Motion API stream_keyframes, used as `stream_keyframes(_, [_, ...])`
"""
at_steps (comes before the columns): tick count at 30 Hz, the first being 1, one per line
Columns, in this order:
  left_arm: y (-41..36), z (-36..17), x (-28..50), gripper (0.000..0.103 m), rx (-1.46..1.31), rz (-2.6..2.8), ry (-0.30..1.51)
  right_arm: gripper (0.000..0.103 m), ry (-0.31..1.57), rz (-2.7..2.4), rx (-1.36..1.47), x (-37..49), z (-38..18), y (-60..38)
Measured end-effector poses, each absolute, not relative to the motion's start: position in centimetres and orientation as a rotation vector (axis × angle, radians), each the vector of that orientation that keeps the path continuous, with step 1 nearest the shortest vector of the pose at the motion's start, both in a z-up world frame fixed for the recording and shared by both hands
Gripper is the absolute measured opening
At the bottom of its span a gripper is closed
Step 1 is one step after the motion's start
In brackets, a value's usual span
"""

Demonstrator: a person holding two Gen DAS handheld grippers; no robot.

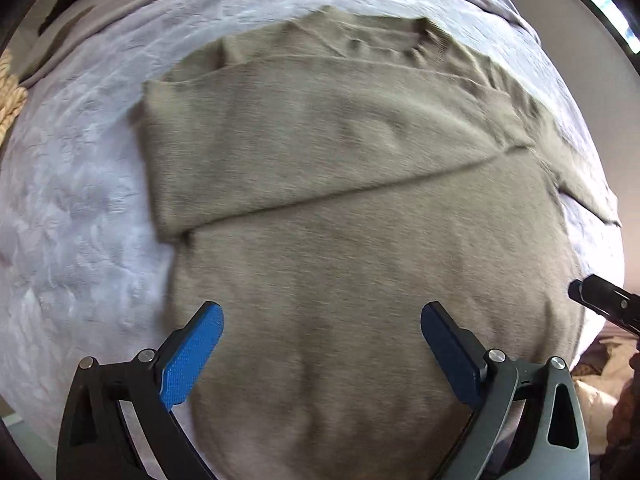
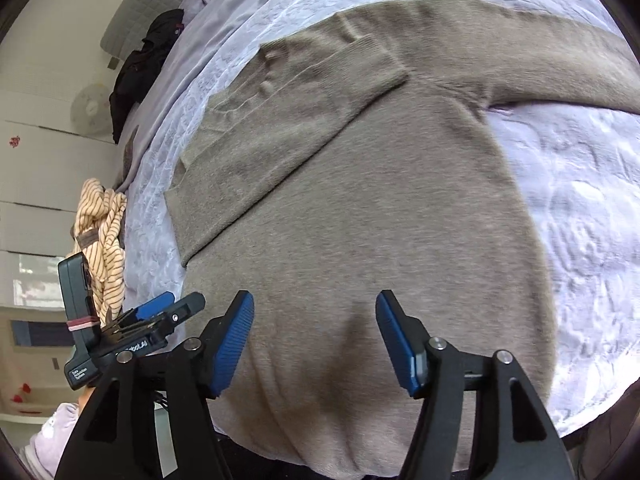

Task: Fold small clothes
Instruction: 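Move the right tool to the other sleeve cuff and grasp it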

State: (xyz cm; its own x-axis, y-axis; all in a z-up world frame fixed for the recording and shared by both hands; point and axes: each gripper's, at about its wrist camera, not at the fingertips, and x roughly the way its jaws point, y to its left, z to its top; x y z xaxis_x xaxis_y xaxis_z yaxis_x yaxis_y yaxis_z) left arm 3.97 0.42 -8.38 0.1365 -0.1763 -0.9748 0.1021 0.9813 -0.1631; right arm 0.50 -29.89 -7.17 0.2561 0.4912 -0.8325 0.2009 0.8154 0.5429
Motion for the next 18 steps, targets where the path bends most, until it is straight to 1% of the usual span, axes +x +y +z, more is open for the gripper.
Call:
stream_keyframes(3, [-1.6,-8.1,4.0,0.099,-0.036,-0.21,1.431,0.071,1.317,0.196,0.654,0.2,-7.4,-31.7])
stream_keyframes(18, [-12.6,-7.8,4.4,0.099,-0.001,-0.287,1.435,0.071,1.245,0.069,0.8,-0.7,-8.7,-43.9])
